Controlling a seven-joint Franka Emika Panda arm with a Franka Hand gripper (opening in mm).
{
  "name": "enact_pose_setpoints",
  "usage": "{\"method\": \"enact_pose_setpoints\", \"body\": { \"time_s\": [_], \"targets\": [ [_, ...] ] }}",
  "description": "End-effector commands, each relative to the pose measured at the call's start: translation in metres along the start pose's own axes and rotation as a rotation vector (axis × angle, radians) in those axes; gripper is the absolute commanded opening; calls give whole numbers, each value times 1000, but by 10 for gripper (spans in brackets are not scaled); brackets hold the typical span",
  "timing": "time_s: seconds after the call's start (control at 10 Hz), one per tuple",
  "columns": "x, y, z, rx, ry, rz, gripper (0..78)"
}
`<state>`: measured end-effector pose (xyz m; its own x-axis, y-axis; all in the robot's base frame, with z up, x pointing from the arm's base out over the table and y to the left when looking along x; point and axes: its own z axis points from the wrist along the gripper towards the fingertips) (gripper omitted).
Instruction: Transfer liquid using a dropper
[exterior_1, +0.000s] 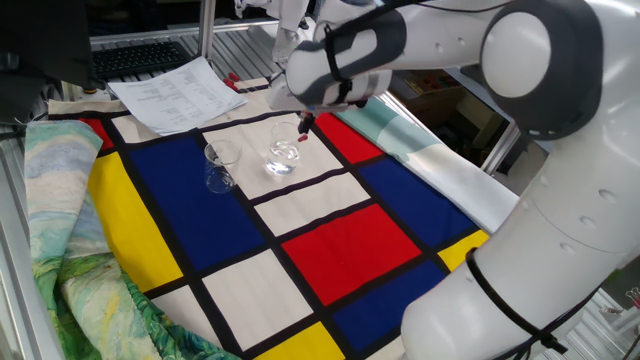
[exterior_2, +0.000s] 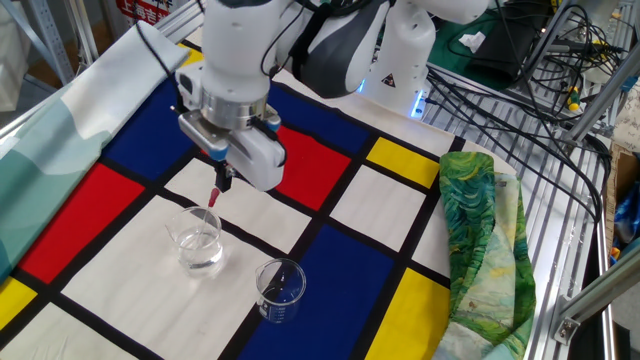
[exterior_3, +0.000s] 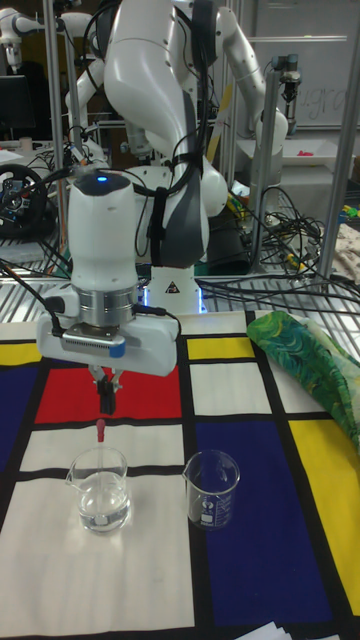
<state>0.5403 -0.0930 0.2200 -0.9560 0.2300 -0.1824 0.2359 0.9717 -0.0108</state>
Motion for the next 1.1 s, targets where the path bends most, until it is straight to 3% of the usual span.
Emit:
{"method": "enact_pose_setpoints", "body": {
  "time_s": [0.1,1.1],
  "targets": [
    [1,-8,-1,-7,-16,3,11],
    [10,-14,0,-30,-77,32,11]
  ]
}}
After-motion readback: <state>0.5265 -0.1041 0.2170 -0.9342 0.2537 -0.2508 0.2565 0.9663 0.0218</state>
